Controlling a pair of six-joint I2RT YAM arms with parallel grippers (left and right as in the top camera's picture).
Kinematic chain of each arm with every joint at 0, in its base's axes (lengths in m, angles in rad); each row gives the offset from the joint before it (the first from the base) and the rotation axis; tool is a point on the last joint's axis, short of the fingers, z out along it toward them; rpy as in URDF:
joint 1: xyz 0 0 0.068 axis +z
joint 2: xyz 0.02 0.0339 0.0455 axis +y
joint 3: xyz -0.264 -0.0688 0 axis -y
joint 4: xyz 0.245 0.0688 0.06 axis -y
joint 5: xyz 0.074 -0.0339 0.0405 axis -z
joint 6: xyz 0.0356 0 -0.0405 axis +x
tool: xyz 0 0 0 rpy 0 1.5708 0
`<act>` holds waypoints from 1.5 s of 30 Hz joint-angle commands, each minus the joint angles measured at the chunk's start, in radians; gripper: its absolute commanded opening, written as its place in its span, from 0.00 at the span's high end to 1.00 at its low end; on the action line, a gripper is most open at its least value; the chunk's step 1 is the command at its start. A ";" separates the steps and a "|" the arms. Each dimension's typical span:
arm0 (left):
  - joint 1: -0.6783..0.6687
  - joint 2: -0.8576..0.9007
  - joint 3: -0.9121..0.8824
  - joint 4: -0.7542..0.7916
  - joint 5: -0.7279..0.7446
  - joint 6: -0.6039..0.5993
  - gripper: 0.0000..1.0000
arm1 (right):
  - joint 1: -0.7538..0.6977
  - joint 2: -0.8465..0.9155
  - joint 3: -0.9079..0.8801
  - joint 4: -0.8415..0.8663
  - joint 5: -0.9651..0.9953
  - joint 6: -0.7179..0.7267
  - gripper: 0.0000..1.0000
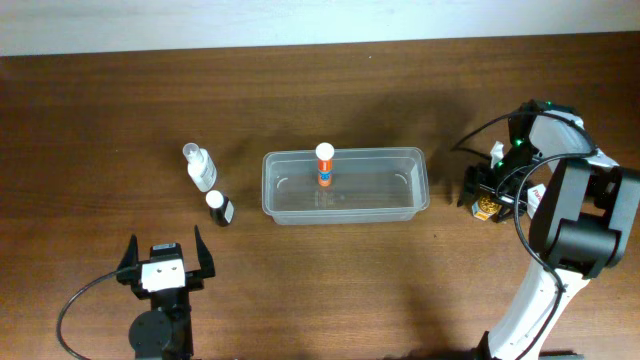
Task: Pack container
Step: 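Lower right gripper onto the gold-capped jar and grasp it, then carry the gold jar with right gripper into the container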
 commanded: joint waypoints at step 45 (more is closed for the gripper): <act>0.001 -0.007 -0.002 -0.004 0.006 0.020 0.00 | 0.439 -0.103 0.698 -0.362 0.042 0.035 0.69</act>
